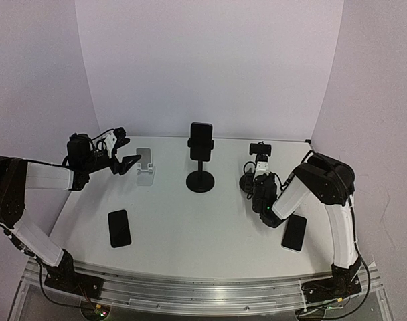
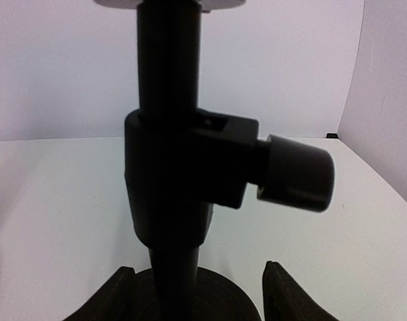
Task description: Place the phone on the phone stand
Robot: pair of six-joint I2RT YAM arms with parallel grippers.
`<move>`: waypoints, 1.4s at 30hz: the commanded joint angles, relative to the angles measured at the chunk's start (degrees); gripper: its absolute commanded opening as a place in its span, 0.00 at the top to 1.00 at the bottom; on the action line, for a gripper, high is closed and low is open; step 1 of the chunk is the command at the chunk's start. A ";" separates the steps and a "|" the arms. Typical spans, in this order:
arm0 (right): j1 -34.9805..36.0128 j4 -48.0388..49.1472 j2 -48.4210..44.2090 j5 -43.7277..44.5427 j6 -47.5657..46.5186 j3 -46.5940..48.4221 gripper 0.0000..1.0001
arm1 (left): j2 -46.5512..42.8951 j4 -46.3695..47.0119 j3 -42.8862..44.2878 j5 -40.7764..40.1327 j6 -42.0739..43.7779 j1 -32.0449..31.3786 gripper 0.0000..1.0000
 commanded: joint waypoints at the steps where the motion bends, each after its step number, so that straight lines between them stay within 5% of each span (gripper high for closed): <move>1: -0.76 17.80 2.00 -0.78 -0.03 2.65 0.44 | -0.76 1.66 1.36 -1.09 0.50 -0.22 0.20; 5: -1.33 17.89 3.15 -1.81 -0.09 4.19 0.48 | -0.64 1.35 1.60 -1.47 0.70 -0.19 0.20; 13: -1.63 18.51 4.16 -2.11 0.07 4.97 0.81 | -0.84 0.95 1.54 -2.11 1.03 -0.14 0.20; 22: -0.90 19.16 0.67 -5.91 -1.65 1.41 0.99 | -0.81 1.23 1.04 -2.24 1.05 -0.13 0.20; 35: 13.17 19.46 -8.96 -6.14 -0.31 -9.35 1.00 | -1.27 2.10 0.16 -1.80 0.88 -0.11 0.20; 42: 21.94 19.52 -7.03 -5.71 3.32 -5.83 1.00 | -1.39 2.33 -0.23 -1.63 0.82 -0.13 0.20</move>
